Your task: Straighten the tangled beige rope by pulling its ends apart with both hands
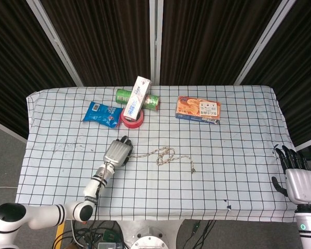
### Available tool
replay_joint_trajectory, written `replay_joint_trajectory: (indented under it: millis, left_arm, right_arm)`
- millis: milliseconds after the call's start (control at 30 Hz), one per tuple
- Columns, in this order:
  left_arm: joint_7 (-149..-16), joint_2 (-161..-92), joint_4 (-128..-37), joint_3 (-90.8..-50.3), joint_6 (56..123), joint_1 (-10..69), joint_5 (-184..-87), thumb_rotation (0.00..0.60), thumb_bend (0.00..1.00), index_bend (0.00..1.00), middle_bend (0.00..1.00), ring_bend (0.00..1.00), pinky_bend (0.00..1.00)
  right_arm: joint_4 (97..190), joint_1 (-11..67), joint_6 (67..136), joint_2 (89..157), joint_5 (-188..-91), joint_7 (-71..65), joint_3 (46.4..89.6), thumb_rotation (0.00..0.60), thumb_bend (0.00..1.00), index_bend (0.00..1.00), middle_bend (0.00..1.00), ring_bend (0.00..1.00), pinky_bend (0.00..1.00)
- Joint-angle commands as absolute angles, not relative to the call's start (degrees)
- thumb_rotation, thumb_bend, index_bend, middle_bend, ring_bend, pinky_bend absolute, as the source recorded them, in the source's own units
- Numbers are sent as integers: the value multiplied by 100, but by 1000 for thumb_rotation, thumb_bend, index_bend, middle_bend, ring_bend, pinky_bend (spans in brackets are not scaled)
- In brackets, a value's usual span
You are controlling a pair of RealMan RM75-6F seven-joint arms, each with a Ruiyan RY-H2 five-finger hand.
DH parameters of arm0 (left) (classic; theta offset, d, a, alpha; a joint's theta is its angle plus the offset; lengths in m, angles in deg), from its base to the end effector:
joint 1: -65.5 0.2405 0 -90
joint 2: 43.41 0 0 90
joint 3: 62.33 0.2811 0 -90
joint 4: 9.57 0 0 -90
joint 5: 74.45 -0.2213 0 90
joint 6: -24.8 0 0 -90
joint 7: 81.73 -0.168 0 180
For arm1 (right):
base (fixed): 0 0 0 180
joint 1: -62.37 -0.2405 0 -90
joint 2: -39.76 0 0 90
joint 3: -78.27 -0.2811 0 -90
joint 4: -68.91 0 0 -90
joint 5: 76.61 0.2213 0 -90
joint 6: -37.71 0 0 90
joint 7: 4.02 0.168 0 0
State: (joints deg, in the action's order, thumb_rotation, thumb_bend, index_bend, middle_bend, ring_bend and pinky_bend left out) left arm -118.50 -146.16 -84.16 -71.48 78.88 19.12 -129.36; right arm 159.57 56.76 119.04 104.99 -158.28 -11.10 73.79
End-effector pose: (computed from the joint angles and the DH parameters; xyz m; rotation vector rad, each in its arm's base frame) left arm -0.1439 0.3766 -0.1166 -1.9580 -0.8275 -0.7225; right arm -0.3526 -0.2186 0.1553 1.3897 -0.8570 0.7609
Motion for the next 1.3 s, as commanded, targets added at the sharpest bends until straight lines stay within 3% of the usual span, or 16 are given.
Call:
replay_joint_trajectory:
  millis: [33,833,1300]
  left_arm:
    - [-11847,-14635,-8394,-7122,7898,1913,-12951,600,351,515,285,142,409]
    - [-11957,-14783,-8302,-7086,8066,1911,-12942,600,414,578,325,161,413]
    - [-11879,-14535,-8722,-7136,8264,2015,-12979,600,427,580,338,165,413]
  right_arm:
    - [15958,5674,11901,10502,-15826,-1114,7379,600,289,0,0,0,0]
    - [15945,5674,11890,10503,-15775,-1106,7374,600,292,0,0,0,0]
    - [16001,5664,11876,10487,-15823,-1143,7406,600,293,0,0,0,0]
